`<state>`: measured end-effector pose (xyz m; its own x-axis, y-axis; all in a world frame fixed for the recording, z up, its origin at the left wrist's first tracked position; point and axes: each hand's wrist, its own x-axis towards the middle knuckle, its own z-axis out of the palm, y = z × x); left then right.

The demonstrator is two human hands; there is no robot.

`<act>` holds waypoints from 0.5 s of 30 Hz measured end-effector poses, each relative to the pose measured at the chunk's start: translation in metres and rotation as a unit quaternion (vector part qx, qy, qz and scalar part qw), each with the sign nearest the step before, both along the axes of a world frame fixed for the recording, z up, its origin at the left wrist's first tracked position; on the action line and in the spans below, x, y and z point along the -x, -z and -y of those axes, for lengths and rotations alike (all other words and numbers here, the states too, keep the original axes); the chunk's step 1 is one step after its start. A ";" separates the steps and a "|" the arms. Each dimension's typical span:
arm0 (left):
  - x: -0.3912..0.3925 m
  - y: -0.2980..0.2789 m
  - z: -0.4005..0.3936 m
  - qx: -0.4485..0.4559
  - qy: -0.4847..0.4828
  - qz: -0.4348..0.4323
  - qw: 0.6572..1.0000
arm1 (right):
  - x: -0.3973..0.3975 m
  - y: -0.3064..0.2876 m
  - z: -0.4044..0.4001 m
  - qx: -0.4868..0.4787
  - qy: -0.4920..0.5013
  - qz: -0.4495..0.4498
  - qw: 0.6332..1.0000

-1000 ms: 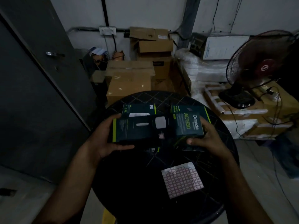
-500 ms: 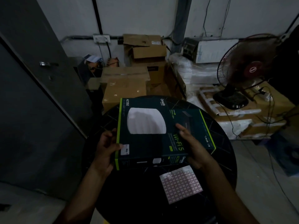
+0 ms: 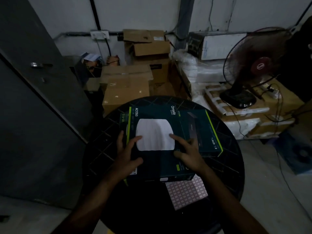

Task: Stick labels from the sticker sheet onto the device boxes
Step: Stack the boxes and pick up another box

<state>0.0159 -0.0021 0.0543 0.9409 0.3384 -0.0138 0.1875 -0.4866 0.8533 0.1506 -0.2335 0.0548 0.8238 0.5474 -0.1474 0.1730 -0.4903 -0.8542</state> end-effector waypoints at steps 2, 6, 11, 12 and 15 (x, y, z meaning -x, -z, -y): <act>-0.018 0.007 -0.001 -0.092 0.044 0.006 0.995 | -0.002 0.004 0.010 0.017 0.003 0.027 0.999; -0.062 0.014 0.016 -0.111 0.083 -0.006 0.990 | -0.029 0.015 0.039 0.048 0.003 0.088 0.995; -0.128 0.029 0.061 -0.029 0.066 0.008 0.997 | -0.097 0.022 0.077 0.041 0.024 0.056 0.997; -0.142 0.033 0.070 -0.020 0.062 0.010 0.998 | -0.113 0.026 0.085 0.042 0.025 0.048 0.998; -0.184 0.047 0.090 -0.023 0.059 0.013 0.998 | -0.159 0.043 0.103 0.051 0.016 0.038 0.998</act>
<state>0.1999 -0.0923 0.0074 0.9741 0.2250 0.0242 0.1045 -0.5422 0.8338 0.3096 -0.3362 0.0122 0.8517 0.5056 -0.1378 0.2172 -0.5799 -0.7852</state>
